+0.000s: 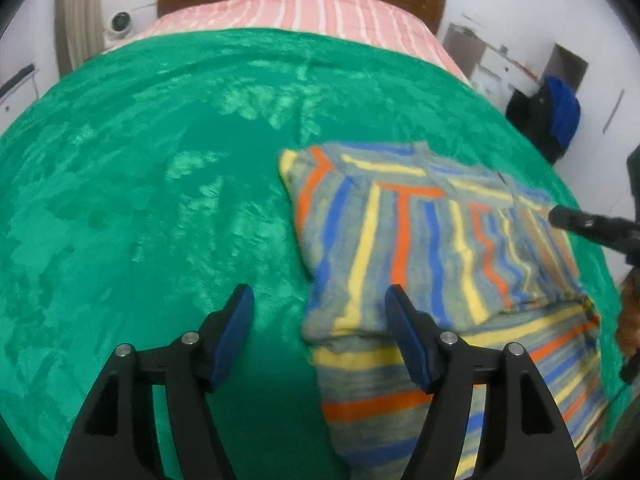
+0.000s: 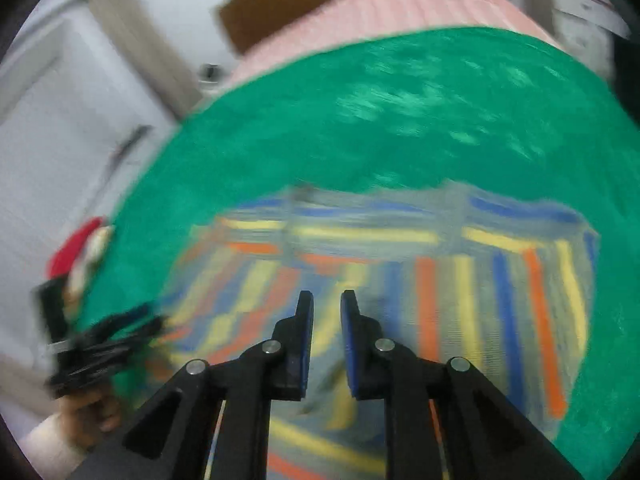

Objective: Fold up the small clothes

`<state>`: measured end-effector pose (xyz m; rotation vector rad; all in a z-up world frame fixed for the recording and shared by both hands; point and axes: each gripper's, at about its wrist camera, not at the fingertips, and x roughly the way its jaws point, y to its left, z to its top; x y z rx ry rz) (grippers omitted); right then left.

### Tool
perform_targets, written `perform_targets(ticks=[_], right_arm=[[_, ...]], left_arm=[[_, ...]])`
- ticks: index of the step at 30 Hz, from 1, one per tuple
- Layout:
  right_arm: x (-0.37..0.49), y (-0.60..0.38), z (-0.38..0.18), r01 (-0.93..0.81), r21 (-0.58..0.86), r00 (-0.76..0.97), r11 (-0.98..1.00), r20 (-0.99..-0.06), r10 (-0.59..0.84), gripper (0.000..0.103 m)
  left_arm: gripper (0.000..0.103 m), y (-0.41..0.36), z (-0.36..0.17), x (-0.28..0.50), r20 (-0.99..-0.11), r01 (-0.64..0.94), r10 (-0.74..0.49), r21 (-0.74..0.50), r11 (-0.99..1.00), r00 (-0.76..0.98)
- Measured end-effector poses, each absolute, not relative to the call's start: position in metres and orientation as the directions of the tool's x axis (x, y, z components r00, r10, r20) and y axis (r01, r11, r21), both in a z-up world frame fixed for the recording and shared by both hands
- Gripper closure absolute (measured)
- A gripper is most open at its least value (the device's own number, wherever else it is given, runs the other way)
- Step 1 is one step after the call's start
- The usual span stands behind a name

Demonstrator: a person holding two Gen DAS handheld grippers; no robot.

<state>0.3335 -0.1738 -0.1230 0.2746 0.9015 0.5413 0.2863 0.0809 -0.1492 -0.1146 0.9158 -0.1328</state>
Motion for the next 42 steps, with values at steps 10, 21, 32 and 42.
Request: perform_targets(ticks=[10,21,32,42], right_arm=[[0.288,-0.156,-0.167,-0.35,0.365,0.351,0.863,-0.803,0.482,0.091],[0.135,-0.314,-0.141,-0.145,0.185,0.717,0.972,-0.657,0.233,0.031],[0.086,-0.367,-0.212,0.038,0.066,0.772,0.997,-0.635,0.012,0.016],[0.09,-0.372,-0.221,0.021,0.113,0.775,0.993,-0.629,0.055,0.013]], left_arm=[[0.031,0.091,-0.148,0.261,-0.837,0.015,-0.054,-0.055,0.998,0.545],[0.007,0.167,-0.155,0.122,-0.781,-0.154,-0.019,-0.147,0.977,0.624],[0.001,0.167,-0.184,0.106,-0.695,-0.133,0.011,-0.122,0.984,0.719],[0.0,0.163,-0.186,0.102,-0.684,-0.135,0.039,-0.087,0.987,0.728]])
